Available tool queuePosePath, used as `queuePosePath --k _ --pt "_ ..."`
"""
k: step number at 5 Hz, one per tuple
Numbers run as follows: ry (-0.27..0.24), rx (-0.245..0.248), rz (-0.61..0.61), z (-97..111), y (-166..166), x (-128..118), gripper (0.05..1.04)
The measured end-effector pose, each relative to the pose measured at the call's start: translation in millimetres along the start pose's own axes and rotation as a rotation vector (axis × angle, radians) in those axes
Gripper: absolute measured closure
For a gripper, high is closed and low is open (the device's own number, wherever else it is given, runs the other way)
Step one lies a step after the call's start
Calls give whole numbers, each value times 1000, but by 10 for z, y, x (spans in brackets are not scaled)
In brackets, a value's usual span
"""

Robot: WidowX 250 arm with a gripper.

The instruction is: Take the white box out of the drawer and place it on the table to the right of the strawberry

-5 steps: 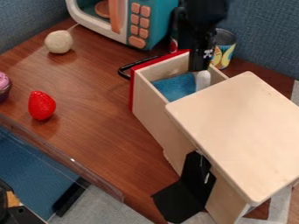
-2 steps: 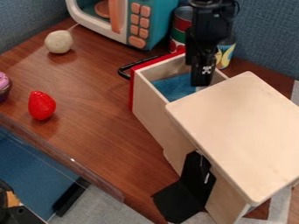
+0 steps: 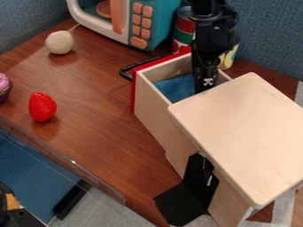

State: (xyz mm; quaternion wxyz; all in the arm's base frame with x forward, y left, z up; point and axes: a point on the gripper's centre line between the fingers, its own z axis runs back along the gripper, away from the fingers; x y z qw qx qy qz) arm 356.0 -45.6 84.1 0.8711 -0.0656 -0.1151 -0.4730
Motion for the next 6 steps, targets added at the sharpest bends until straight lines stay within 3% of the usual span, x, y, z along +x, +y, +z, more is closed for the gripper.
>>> queuePosePath --k 2,4,6 --pt "-29 16 35 -46 0 -43 678" --pt "-78 49 55 55 3 -38 704" --pt "-139 122 43 604 -100 47 704"
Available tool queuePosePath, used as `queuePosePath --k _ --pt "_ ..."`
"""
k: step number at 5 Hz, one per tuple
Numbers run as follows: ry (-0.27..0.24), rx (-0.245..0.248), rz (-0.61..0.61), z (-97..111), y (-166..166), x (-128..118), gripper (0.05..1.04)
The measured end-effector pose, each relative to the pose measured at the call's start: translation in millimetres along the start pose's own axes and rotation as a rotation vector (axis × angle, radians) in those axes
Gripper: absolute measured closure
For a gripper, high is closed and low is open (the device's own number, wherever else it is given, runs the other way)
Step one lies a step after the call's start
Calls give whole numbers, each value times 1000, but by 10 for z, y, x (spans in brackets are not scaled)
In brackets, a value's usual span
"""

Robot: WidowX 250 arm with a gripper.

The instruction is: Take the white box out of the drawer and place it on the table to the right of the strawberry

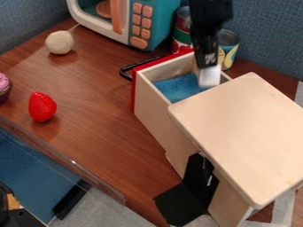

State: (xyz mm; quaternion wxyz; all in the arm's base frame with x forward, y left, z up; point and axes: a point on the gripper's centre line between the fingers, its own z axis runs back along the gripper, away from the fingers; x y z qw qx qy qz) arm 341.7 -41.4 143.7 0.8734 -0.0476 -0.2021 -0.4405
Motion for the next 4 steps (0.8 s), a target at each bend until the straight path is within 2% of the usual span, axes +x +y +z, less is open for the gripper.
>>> queuePosePath --k 1,3,4 --pt "43 23 18 267 -48 -43 704" --pt "264 120 177 673 -103 -357 704" --pt "329 110 229 593 -171 -641 704"
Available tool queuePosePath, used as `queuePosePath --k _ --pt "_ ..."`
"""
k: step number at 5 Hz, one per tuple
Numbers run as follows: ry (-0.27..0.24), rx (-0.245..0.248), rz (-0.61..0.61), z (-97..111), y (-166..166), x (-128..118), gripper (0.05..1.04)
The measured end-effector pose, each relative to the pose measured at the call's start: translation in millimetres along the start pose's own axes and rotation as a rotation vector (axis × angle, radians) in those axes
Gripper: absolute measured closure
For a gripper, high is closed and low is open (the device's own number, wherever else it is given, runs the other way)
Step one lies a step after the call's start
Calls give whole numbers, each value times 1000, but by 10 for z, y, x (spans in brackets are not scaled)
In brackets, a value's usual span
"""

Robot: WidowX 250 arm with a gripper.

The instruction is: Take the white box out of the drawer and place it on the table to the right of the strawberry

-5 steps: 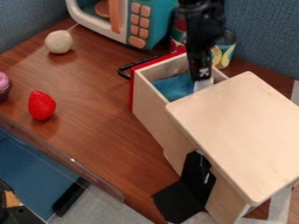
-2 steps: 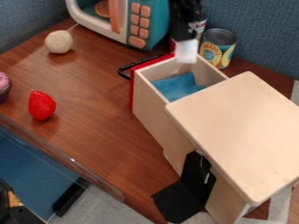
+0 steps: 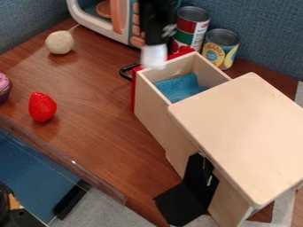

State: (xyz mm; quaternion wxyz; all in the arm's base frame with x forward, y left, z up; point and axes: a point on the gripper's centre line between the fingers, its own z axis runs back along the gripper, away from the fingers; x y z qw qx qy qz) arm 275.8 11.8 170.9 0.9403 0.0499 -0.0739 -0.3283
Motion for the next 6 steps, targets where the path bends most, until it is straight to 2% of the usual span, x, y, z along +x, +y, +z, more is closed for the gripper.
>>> queuePosePath --k 1,2,4,5,6 --pt "69 -22 9 -289 -31 -283 704" --pt "80 -54 18 -499 -53 -489 704" --pt "-21 -61 -61 -876 -110 -619 704" --pt "-35 -30 -86 -978 -56 -731 704" --pt "-14 -26 -93 -1033 -13 -824 704"
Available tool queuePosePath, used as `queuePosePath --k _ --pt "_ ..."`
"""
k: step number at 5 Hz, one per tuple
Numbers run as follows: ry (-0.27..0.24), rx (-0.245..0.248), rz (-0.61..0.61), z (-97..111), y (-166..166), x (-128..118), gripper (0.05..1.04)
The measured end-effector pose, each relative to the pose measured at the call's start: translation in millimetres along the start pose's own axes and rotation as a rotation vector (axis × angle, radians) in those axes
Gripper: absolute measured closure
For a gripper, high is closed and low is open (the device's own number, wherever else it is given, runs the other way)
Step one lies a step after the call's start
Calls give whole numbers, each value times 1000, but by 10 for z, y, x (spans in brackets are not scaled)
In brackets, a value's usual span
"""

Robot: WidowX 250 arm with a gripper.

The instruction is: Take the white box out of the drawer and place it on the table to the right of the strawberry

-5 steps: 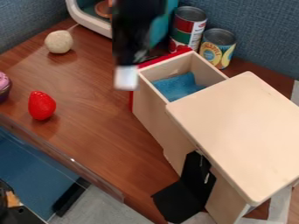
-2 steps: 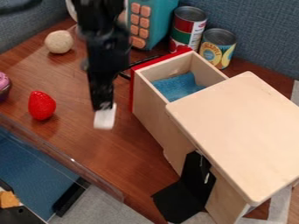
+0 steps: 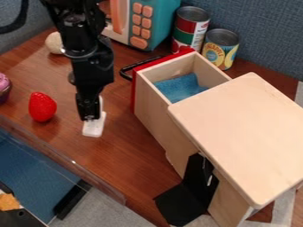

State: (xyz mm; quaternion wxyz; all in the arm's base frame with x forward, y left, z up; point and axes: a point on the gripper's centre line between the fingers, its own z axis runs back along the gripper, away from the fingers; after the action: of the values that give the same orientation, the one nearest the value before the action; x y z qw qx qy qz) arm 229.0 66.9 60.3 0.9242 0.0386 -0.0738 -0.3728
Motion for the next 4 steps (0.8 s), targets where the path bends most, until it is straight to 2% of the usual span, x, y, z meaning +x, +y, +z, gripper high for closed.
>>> queuePosePath --k 2,3,4 --pt "54 12 -28 -151 73 -179 704" --pt "41 22 -20 -185 90 -215 704" --pt "24 22 -12 -221 82 -222 653"
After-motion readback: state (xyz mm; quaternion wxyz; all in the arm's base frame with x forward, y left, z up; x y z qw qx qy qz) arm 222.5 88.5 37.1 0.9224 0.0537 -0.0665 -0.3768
